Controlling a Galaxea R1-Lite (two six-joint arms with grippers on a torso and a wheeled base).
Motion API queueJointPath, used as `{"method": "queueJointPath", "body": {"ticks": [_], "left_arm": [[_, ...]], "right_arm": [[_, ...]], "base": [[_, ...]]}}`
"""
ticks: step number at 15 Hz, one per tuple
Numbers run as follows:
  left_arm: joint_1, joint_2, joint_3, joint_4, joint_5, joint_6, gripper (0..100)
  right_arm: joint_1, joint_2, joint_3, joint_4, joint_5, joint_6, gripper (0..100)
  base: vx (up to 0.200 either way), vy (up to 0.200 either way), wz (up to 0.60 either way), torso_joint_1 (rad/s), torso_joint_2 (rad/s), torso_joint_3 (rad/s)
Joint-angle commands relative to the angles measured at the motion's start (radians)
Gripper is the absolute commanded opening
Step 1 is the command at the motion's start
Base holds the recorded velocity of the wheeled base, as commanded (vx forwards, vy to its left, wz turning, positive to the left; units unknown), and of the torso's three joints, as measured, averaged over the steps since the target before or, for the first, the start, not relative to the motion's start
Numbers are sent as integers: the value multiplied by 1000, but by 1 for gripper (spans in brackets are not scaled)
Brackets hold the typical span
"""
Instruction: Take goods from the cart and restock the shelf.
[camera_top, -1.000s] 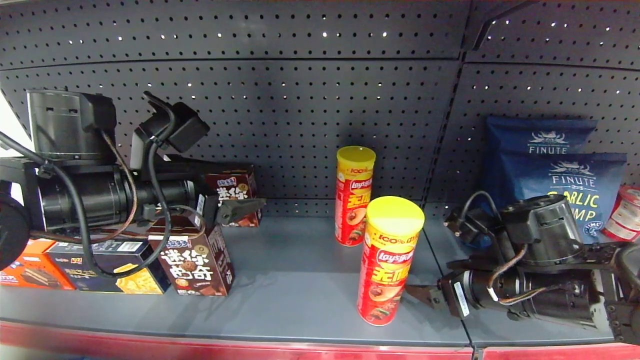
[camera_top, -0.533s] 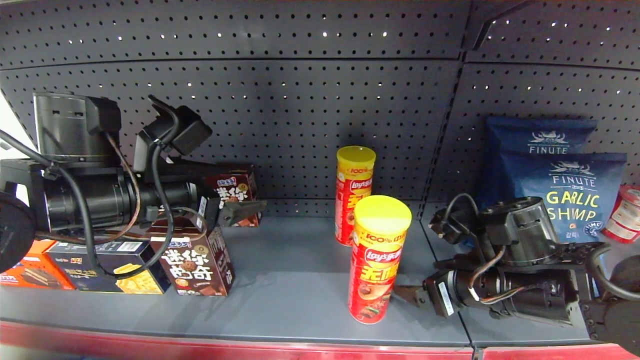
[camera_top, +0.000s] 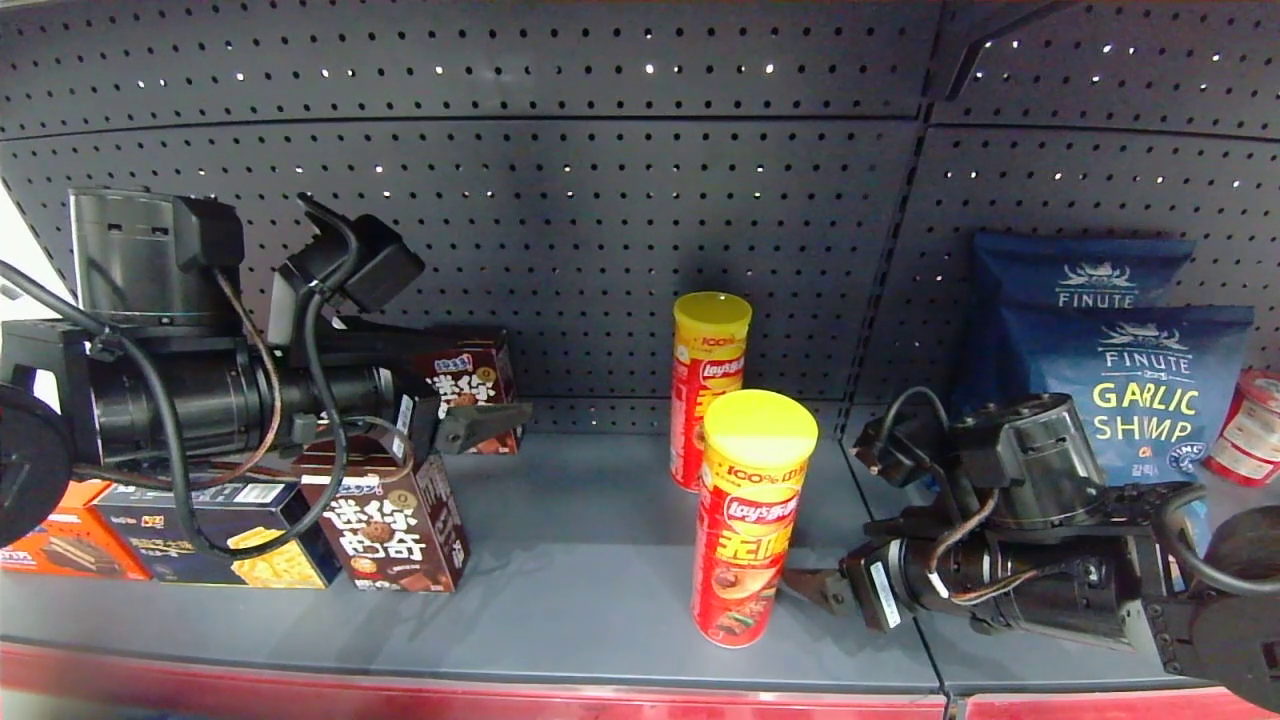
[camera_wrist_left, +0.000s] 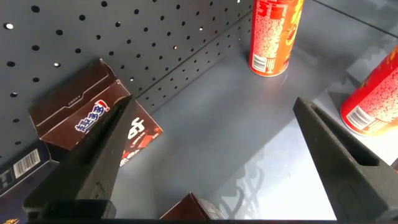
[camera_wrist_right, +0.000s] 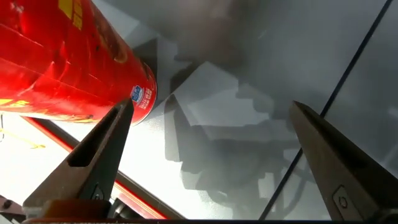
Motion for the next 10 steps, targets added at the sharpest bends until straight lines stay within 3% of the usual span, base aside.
{"method": "queueJointPath", "body": {"ticks": [1,10], "left_arm": [[-1,0,5,-2,0,0,100],[0,0,8,0,0,0,100]], "right_arm": [[-2,-2,0,0,0,0,100],[15,24,-41,-1,0,1,100]], "base": [[0,0,0,0,0,0],[0,0,0,0,0,0]]}}
